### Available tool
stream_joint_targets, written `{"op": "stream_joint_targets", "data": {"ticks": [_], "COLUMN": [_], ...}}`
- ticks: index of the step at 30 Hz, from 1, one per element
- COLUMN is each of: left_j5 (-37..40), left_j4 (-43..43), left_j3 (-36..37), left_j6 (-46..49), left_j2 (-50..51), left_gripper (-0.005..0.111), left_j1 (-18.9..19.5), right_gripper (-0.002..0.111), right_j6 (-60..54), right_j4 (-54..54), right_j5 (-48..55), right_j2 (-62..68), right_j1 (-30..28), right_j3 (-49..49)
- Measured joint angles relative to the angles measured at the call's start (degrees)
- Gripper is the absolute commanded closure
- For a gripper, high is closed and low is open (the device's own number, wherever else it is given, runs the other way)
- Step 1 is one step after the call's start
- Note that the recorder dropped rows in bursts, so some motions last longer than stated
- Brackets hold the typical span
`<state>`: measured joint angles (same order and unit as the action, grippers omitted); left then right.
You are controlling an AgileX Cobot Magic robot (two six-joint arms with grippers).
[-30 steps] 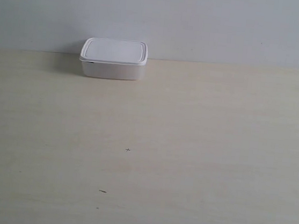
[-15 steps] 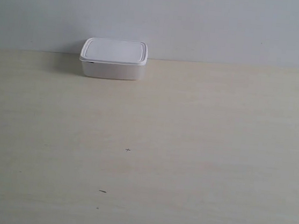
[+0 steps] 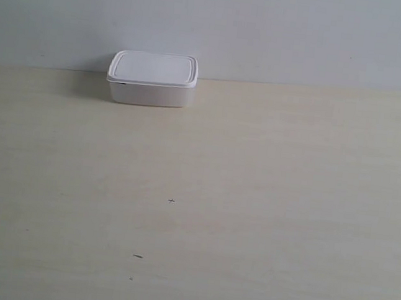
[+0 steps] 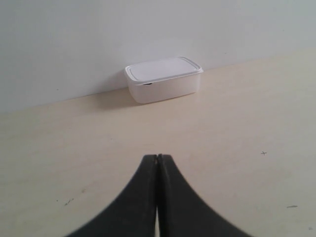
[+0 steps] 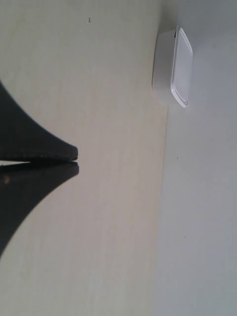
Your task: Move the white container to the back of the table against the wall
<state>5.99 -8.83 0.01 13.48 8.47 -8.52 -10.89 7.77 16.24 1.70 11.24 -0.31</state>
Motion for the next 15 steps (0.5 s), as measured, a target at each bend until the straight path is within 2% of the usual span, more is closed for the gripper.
{"op": "stream_joint_targets", "data": {"ticks": [15], "left_j5": [0.0], "left_j4": [0.0], "left_j3": [0.0], "left_j6": [0.0], "left_j2": [0.0], "left_gripper": [0.107], "left_j1": [0.0], "right_gripper": [0.108], "right_j6": [0.0], "right_j4": [0.0], "right_j5": [0.0], "right_j2": [0.0], "right_j1": [0.0], "right_j3": [0.0]}}
